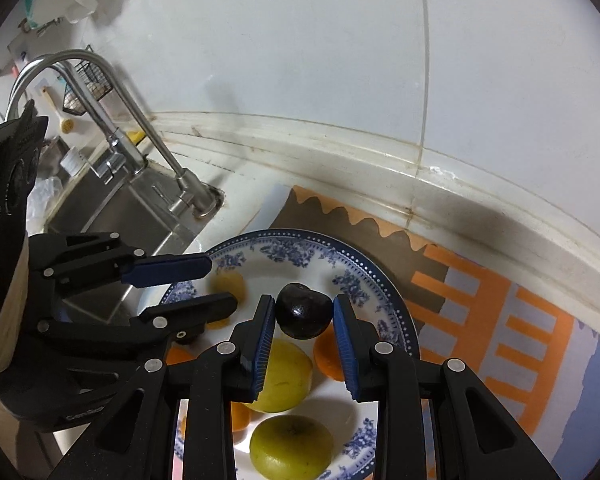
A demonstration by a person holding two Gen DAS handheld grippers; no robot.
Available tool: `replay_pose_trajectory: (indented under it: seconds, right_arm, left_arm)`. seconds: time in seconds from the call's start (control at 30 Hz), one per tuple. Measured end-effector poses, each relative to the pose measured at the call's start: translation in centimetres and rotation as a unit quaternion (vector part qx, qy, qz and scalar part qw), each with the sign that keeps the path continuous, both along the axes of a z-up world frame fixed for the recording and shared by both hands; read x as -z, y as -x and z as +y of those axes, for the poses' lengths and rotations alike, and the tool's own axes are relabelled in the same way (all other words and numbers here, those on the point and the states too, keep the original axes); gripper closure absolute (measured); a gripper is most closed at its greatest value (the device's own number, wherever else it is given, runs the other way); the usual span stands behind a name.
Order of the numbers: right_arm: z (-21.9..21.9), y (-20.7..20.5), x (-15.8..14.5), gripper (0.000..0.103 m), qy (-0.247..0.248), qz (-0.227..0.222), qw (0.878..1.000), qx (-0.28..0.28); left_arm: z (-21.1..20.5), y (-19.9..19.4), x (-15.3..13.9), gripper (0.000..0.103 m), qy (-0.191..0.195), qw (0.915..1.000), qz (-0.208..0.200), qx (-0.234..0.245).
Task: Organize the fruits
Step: 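Open left gripper over the plate while right gripper releases the plum there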
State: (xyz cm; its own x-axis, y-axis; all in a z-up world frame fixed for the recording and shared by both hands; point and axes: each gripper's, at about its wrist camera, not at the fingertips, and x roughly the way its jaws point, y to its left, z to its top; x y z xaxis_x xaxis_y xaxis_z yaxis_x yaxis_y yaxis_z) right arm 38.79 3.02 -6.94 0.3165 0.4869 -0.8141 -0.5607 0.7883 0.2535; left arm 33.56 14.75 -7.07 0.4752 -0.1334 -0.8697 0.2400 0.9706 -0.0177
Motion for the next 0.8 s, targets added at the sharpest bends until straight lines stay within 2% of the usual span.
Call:
replay_pose_trajectory:
  seconds: [0.2,0.27,0.33,0.53,0.63,0.8]
  right_arm:
    - [-1.4,0.9,-0.6,0.071,-0.012,-0.008,1.000,0.022]
    - [-1.9,1.6,-1.1,0.067,-0.015,-0.016,0.999,0.028]
    - [-2.3,2.3,-1.9,0.063,-0.016,-0.031,0.999,0.032]
    - [-4.3,6.4,-4.5,0.062,-0.022,-0.080,0.995,0.060]
    - [-5.7,9.1,-5.8,0.050,-0.021,-0.116,0.989,0.084]
    - [-8.1,13.7,-7.6,0.042,-0.010,-0.171,0.977,0.127]
  left_arm:
    - [-0.2,1.6,-1.5,0.066,-0.026,0.9990,-0.030,-0.017]
    - [-0.5,2.5,-2.4,0.063,-0.034,0.9980,-0.049,-0.020]
    - [-0.8,3.5,-3.3,0.061,-0.043,0.9965,-0.066,-0.028]
    - [-1.6,7.9,-6.4,0.051,-0.048,0.9898,-0.128,-0.039]
    - [-2.2,10.0,-7.2,0.049,-0.042,0.9875,-0.146,-0.041]
    - [-3.6,14.4,-8.6,0.043,-0.033,0.9817,-0.181,-0.051]
